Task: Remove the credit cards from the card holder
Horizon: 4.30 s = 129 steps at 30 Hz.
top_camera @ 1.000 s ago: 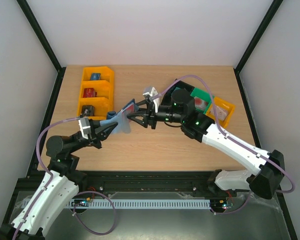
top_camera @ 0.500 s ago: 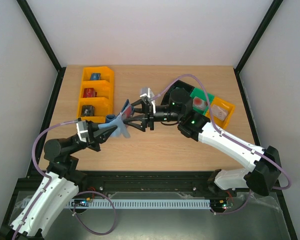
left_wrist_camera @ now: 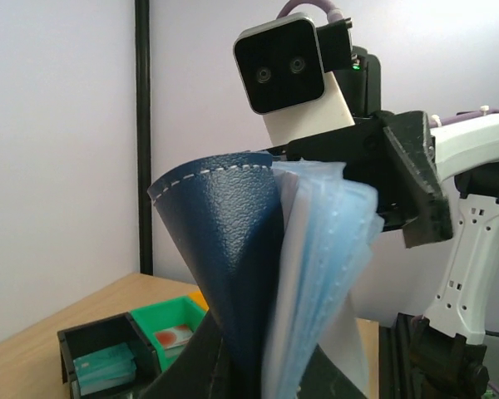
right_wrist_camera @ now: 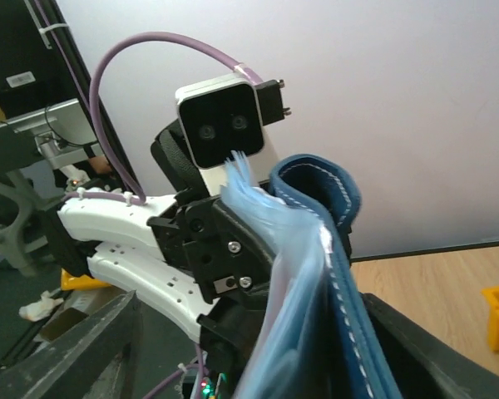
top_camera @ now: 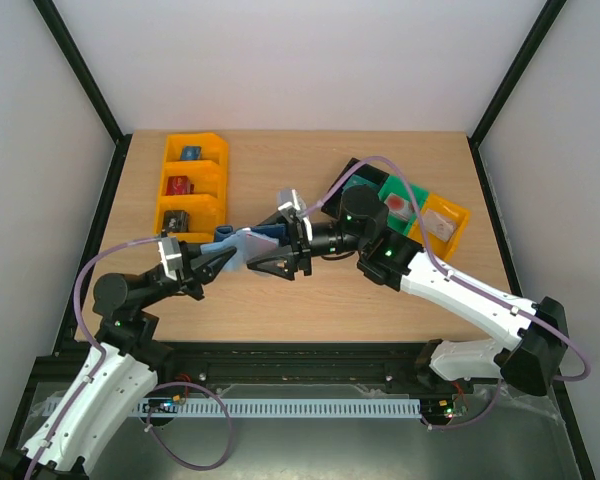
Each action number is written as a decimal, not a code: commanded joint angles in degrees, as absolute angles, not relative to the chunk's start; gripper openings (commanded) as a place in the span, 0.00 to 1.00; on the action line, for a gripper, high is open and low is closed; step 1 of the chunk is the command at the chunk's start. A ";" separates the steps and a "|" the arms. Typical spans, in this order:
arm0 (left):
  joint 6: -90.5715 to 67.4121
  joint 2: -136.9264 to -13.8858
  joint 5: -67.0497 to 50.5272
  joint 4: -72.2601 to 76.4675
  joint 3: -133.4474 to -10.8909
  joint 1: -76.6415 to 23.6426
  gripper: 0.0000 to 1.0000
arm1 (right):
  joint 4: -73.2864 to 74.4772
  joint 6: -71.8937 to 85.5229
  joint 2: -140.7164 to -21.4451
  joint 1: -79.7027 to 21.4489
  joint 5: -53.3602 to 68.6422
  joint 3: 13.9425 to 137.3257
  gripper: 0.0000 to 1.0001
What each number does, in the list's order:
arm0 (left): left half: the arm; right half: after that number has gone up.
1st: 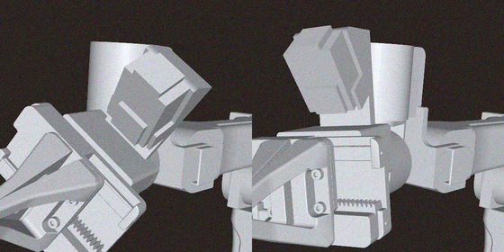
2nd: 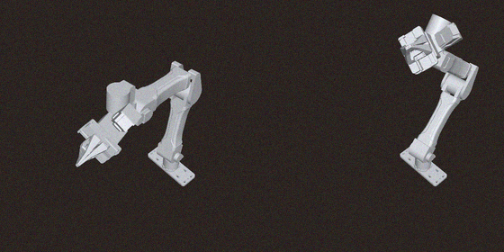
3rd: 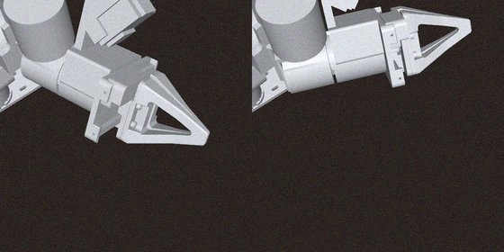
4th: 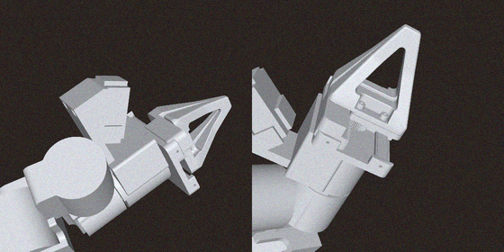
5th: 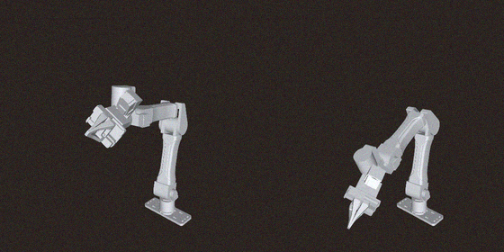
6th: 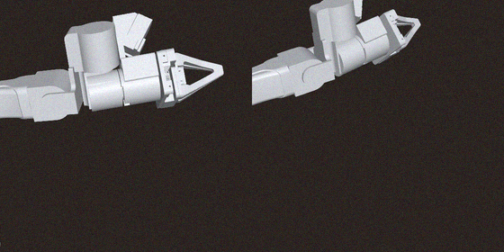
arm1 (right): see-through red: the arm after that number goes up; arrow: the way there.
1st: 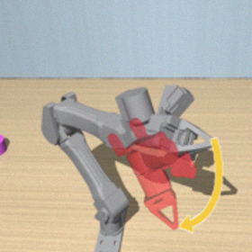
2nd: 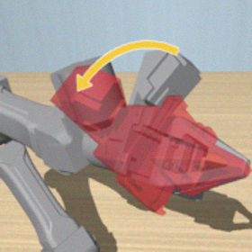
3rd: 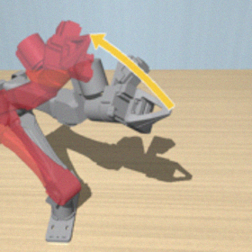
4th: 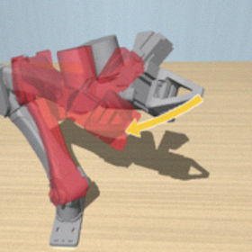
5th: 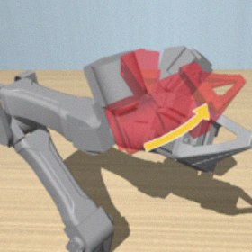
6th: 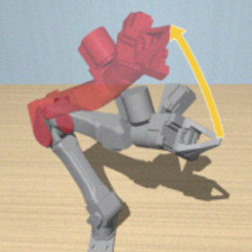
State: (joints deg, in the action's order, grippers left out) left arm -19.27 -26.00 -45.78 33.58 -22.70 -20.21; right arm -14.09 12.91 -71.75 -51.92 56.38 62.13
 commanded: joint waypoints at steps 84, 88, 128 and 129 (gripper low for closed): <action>-29.35 -24.18 -46.66 39.58 -17.76 -20.40 0.02 | 2.69 8.83 -60.02 -50.67 33.64 53.80 0.65; -29.97 -26.27 -46.66 41.42 -18.01 -21.01 0.02 | 4.88 8.29 -62.25 -50.62 33.97 57.09 0.65; -42.60 -26.74 -40.39 47.60 -14.94 -22.71 0.02 | -17.65 24.35 -77.71 -50.18 58.08 62.41 0.34; -43.18 -26.80 -39.73 47.91 -14.53 -22.68 0.02 | -18.34 25.02 -77.65 -50.19 57.62 61.39 0.27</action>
State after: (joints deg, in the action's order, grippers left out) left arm -42.46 -27.05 -42.00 47.42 -13.80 -22.57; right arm -8.71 19.35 -77.97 -49.52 57.10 64.27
